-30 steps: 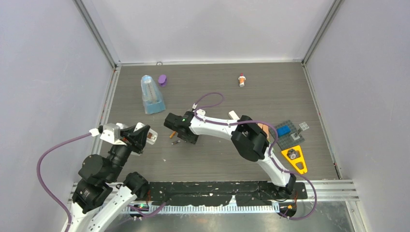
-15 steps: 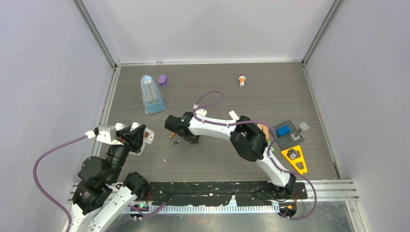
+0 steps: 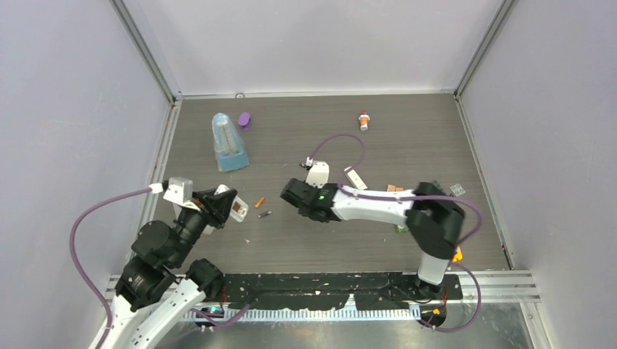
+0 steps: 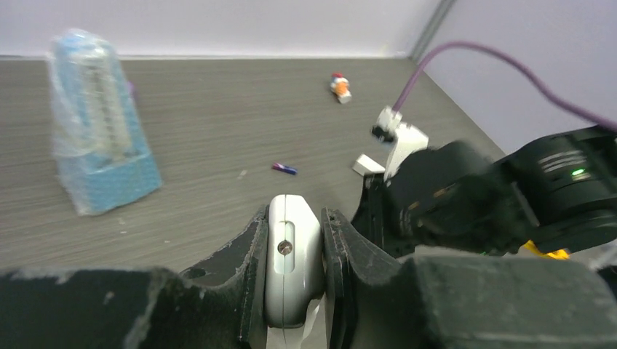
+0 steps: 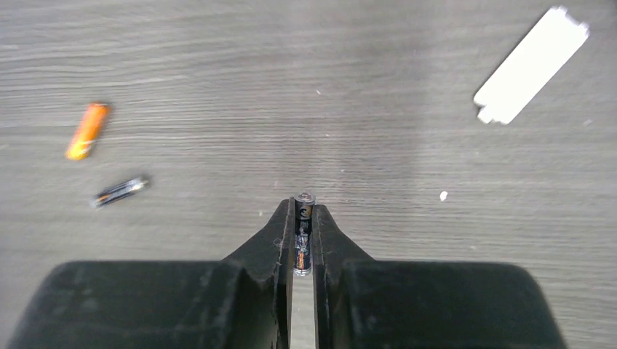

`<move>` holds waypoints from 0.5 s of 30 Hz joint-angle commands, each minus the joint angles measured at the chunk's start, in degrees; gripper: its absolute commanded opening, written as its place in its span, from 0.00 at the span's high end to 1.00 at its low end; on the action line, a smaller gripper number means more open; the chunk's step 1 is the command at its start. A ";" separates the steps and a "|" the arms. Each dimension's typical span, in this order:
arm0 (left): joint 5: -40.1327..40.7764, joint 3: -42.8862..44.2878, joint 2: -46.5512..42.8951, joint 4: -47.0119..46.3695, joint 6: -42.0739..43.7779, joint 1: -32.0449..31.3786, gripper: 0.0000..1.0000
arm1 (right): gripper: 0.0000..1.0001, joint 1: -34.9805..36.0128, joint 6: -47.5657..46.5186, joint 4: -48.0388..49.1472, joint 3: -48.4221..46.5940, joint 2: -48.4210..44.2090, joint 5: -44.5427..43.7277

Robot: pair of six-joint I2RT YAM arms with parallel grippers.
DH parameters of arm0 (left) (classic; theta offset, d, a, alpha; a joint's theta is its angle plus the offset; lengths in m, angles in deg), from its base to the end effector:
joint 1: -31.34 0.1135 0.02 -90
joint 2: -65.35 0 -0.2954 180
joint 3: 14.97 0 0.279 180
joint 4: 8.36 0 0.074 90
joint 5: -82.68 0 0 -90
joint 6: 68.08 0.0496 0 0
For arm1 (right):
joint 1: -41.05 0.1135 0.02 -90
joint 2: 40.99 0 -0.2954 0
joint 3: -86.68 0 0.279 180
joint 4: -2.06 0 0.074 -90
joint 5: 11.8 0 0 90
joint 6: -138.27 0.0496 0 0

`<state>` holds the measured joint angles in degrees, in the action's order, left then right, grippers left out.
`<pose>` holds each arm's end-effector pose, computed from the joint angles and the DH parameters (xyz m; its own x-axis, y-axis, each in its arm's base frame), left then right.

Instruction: Load the batteries into the remote control

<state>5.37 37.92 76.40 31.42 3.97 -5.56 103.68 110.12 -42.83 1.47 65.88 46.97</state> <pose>0.0547 -0.0275 0.3606 -0.0991 -0.3016 -0.9483 0.3991 0.8609 -0.3155 0.2120 0.3535 0.1864 -0.7849 0.1238 -0.6071 0.0584 0.9903 0.1265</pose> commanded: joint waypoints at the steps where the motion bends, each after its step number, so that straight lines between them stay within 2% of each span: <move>1: -9.65 0.97 4.68 -3.14 -4.82 -0.12 1.00 | 0.95 -0.04 -17.87 21.59 8.24 -15.98 -1.91; 5: -16.70 1.34 9.88 -6.47 -8.47 -0.10 1.00 | 0.95 -0.05 -28.32 29.29 15.23 -26.59 2.43; 12: -25.83 3.94 18.47 -10.68 -15.12 -0.13 1.00 | 0.95 0.03 -36.33 39.52 25.91 -45.15 14.72; 15: -31.09 4.99 21.31 -13.81 -20.74 -0.10 1.00 | 0.95 0.19 -39.38 43.22 28.58 -52.08 20.06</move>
<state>-16.75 38.93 95.43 25.97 -8.99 -5.56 103.57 78.12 -9.67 27.87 20.98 58.32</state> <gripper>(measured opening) 0.274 0.143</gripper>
